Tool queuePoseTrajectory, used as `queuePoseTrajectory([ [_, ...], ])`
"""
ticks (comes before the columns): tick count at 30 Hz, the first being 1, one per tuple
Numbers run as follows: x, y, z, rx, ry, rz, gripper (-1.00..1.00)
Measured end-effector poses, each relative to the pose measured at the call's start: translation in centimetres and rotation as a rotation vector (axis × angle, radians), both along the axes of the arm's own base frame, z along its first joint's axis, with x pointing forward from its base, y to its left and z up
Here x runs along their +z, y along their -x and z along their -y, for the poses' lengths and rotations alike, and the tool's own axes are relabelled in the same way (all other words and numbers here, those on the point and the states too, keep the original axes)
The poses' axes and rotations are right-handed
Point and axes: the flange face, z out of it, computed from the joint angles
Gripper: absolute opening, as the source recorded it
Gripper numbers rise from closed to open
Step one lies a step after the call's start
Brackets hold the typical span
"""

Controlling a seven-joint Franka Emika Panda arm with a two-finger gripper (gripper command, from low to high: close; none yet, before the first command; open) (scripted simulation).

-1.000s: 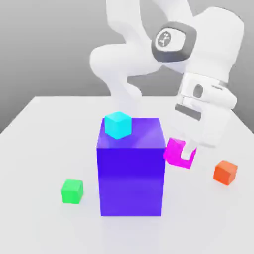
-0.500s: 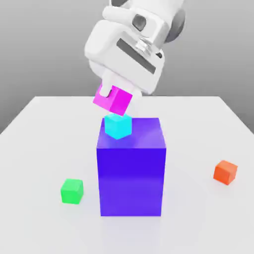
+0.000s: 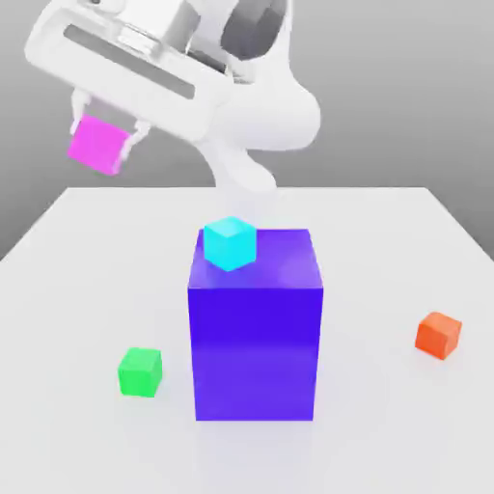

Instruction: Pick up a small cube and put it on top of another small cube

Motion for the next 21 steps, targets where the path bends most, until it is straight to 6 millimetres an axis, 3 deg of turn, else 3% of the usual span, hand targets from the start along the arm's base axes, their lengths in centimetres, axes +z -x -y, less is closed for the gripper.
queuePoseTrajectory([
  [5, -1.9, 1.2, 3.4, -0.226, -0.117, 0.065, -1.00],
  [11, -5.7, 2.0, 6.4, -0.487, -0.255, 0.110, -1.00],
  [16, -9.7, 2.2, 7.8, -0.695, -0.358, 0.119, -1.00],
  [21, -14.2, 1.9, 8.0, -0.894, -0.443, 0.103, -1.00],
])
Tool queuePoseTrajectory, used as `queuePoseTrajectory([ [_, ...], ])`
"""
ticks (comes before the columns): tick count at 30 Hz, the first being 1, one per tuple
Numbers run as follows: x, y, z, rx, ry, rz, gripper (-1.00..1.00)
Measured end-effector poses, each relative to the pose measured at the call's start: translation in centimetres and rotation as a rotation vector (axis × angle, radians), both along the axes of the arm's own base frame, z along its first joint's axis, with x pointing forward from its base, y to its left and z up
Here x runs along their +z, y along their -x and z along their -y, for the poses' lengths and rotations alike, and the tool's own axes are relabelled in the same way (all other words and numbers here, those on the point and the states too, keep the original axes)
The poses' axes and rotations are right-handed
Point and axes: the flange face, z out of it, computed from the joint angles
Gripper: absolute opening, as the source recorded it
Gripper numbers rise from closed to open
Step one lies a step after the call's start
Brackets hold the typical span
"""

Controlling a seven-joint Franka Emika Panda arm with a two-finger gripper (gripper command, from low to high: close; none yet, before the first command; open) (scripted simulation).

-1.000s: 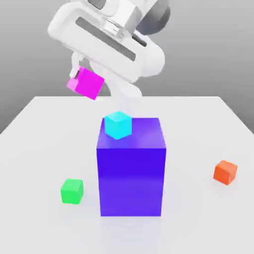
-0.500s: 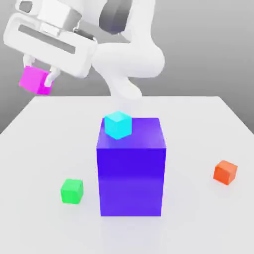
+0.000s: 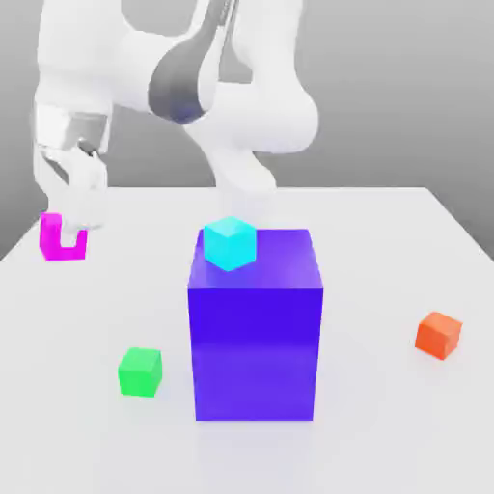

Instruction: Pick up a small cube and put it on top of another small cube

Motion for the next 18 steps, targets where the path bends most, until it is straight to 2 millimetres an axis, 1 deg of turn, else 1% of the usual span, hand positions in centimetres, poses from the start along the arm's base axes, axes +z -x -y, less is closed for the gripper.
queuePoseTrajectory([
  [3, -2.9, -0.3, -0.6, -0.106, -0.055, -0.021, -1.00],
  [6, -5.8, -0.8, -1.5, -0.208, -0.103, -0.050, -1.00],
  [7, -6.7, -0.9, -2.5, -0.223, -0.124, -0.061, -1.00],
  [8, -7.6, -0.9, -3.9, -0.221, -0.150, -0.074, -1.00],
  [9, -8.6, -0.9, -4.6, -0.220, -0.164, -0.081, -1.00],
  [13, -12.8, -1.1, -5.3, -0.217, -0.176, -0.088, -1.00],
  [14, -13.8, -0.9, -5.2, -0.224, -0.176, -0.088, -1.00],
  [15, -14.7, -0.8, -5.2, -0.224, -0.176, -0.087, 1.00],
  [18, -14.7, -0.7, -5.0, -0.231, -0.176, -0.087, 1.00],
])
